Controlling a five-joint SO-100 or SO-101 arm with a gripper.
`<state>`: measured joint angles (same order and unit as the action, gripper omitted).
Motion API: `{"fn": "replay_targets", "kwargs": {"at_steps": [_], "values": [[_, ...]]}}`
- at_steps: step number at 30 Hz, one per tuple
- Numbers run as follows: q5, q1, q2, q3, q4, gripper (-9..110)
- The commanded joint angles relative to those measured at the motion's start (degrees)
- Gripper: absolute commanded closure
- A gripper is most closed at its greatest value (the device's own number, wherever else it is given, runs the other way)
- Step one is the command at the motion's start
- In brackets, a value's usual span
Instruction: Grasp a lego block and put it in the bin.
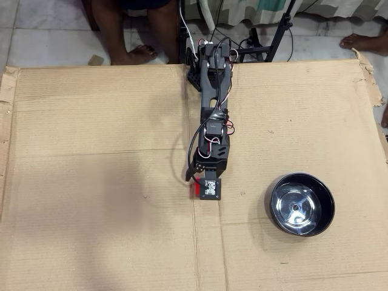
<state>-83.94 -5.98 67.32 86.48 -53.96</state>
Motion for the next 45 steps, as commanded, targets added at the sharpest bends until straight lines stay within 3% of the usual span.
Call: {"fn": "replay_targets", "kwargs": {"at_steps": [1,37,45], "values": [[-0.3,-0.4,-0.2,-1.8,1.7,71],[-0.4,-1.0,-12.7,-13.6,0.9,72],[-0.3,-2.1,-12.7,-13.6,0.9,93]]}}
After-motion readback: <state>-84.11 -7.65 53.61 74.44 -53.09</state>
